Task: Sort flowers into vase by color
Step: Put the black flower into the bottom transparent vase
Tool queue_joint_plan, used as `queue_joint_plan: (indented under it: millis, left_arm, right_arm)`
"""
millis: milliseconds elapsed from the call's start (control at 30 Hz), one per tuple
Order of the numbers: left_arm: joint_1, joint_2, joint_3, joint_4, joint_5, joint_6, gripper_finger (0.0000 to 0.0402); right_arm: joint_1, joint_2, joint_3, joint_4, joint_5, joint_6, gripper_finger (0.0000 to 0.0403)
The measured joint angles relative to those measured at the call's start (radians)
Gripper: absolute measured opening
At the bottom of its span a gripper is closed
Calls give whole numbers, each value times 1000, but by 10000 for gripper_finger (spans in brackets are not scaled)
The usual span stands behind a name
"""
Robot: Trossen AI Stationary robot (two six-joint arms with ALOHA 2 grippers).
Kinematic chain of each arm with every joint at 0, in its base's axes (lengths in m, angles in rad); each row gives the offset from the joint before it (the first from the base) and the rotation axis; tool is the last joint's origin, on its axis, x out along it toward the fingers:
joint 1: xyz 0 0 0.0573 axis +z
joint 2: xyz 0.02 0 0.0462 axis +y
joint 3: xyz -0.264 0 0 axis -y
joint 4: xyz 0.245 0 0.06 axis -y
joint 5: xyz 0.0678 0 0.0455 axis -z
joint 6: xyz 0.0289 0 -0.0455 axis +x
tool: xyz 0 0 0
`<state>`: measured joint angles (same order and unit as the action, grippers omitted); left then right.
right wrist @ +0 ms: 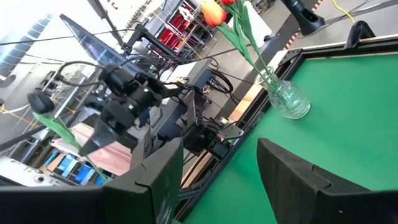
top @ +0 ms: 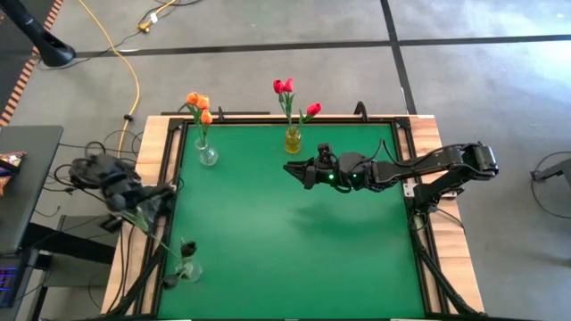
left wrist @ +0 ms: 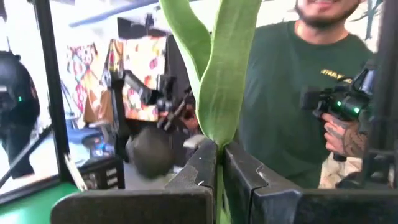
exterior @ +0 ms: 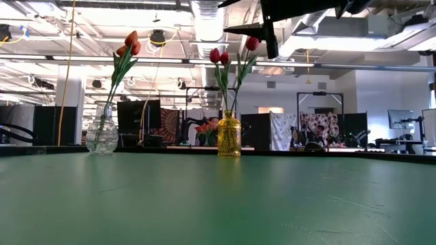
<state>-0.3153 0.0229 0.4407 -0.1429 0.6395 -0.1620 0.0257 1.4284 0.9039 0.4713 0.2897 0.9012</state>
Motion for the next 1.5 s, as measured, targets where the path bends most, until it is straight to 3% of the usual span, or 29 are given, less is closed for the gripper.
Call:
queue_joint_plan:
  millis: [300,800,1500]
  left_arm:
    - [0,0,88,-159,0,-7,0]
    - [0,1,-4,-27,7,-120,0]
    - [0,3,-4,-84,-11,-95,0]
  right_arm:
    - [0,0,0,0,0,0,230]
    - [0,0,0,0,-1,0,230]
    - [-2,0,0,0,-1,-4,230]
